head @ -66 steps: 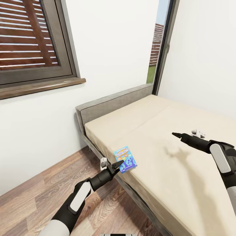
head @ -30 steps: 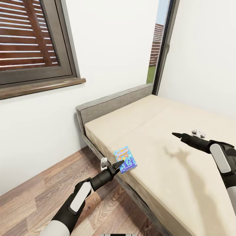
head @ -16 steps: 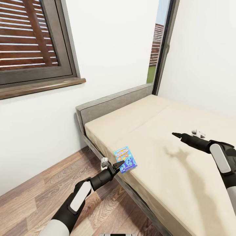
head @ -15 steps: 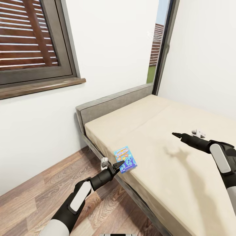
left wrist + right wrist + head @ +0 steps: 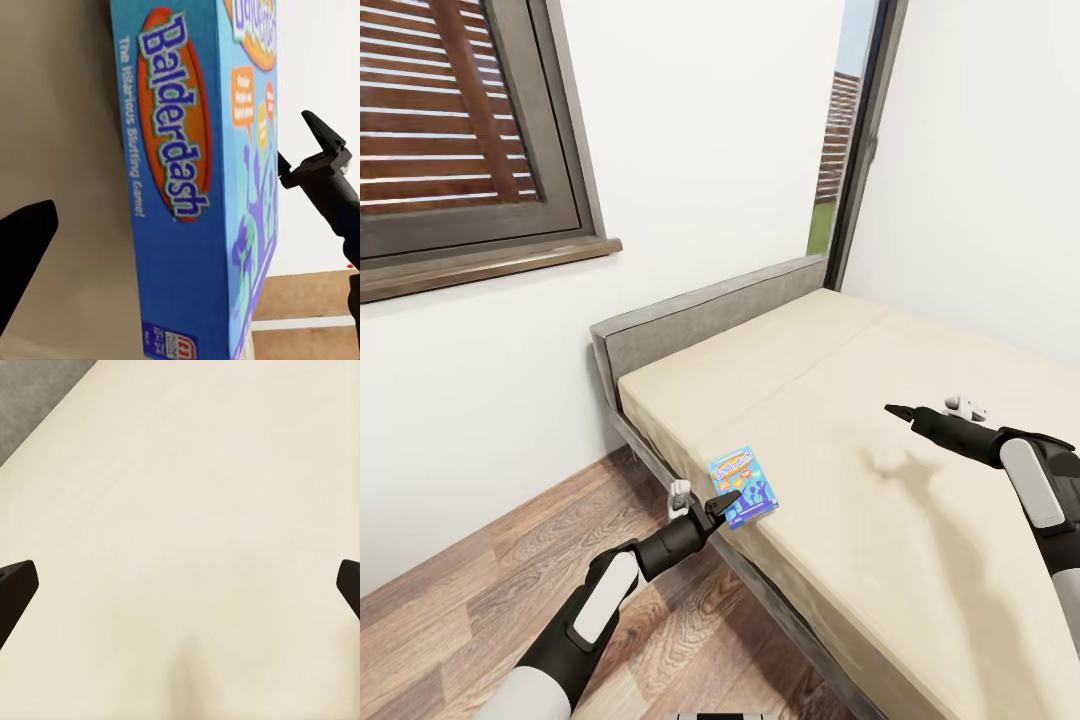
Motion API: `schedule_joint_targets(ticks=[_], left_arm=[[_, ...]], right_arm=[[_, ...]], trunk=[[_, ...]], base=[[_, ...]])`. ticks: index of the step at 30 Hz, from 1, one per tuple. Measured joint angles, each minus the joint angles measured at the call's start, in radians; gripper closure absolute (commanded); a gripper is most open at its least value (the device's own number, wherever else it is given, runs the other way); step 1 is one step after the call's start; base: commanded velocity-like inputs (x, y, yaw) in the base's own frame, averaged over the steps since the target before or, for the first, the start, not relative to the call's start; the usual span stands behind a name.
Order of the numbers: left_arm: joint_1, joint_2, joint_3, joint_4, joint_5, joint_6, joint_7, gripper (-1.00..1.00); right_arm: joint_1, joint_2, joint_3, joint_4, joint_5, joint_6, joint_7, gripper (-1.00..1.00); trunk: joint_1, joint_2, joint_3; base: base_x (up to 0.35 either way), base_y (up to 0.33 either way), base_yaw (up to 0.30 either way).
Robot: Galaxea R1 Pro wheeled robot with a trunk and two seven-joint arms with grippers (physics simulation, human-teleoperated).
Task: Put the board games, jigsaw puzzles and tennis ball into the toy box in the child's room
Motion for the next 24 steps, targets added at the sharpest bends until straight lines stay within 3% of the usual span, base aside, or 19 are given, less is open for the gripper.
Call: schedule_joint_targets(ticks=[24], left_arm=[[-0.001, -0.001, 0.0, 0.0, -0.002, 0.0, 0.015, -1.0]], right_arm=[[0.0, 0.0, 0.001, 0.0, 0.0, 0.0, 0.0, -1.0]], trunk=[[0.0, 0.0, 0.0]], base=[[0.0, 0.0, 0.0]])
